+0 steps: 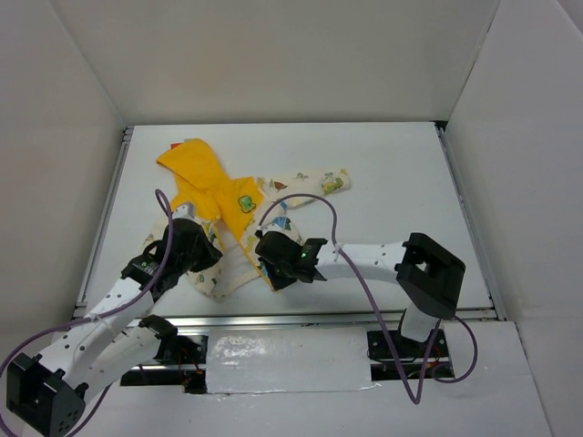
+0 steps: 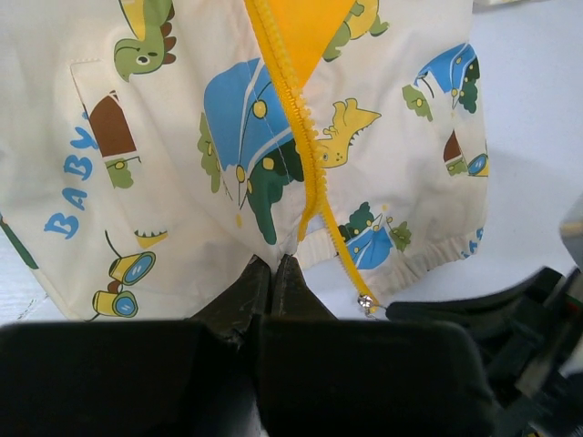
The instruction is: Zip up the jacket
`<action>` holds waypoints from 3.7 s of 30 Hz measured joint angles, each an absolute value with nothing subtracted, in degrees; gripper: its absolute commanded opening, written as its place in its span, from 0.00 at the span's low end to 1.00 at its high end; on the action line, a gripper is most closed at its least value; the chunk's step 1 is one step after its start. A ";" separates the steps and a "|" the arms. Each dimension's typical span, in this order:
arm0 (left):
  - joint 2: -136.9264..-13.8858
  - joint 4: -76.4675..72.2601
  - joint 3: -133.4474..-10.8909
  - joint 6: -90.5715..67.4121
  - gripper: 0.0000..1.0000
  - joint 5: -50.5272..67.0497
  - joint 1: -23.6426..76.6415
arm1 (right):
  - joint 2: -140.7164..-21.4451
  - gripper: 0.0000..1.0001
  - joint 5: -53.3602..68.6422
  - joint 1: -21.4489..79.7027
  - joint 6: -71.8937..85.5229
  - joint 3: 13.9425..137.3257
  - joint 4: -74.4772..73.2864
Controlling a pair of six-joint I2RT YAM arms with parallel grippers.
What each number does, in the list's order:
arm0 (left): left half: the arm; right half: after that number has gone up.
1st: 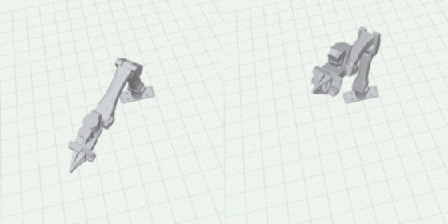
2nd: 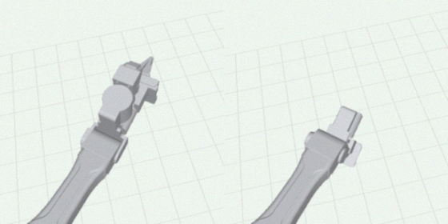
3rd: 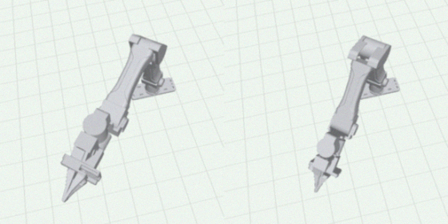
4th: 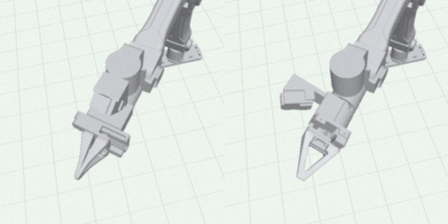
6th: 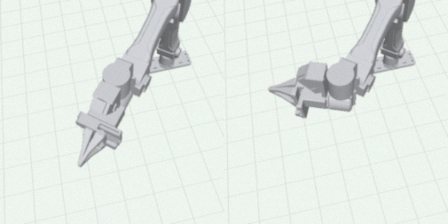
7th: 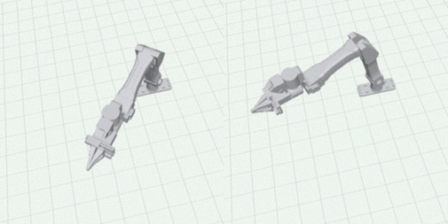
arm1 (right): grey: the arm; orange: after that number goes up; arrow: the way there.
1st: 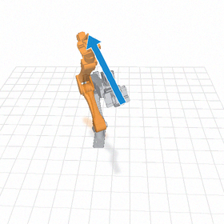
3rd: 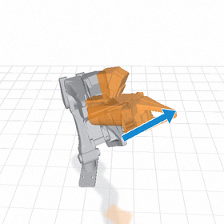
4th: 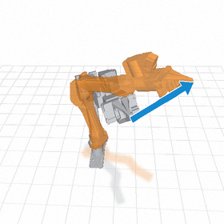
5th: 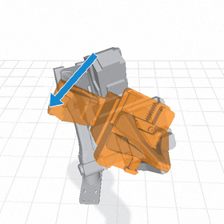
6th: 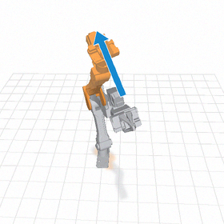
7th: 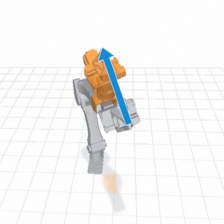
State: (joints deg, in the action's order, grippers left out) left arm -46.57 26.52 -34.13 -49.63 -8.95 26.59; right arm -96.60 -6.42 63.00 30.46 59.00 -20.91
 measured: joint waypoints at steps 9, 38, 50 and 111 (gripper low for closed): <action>-47.62 25.43 -34.11 -49.63 0.00 -8.91 26.39 | -93.21 0.02 -9.39 68.34 32.73 58.15 -22.41; -47.66 25.34 -33.95 -49.65 0.00 -8.93 26.37 | -95.20 0.38 -14.72 63.99 25.58 57.36 -23.03; -47.66 25.28 -32.80 -49.65 0.00 -8.93 26.30 | -98.72 0.42 -12.62 63.99 24.36 59.86 -22.65; -29.85 16.97 -25.36 -46.85 0.00 -5.28 25.63 | -87.07 0.00 -11.57 65.04 37.12 44.80 18.37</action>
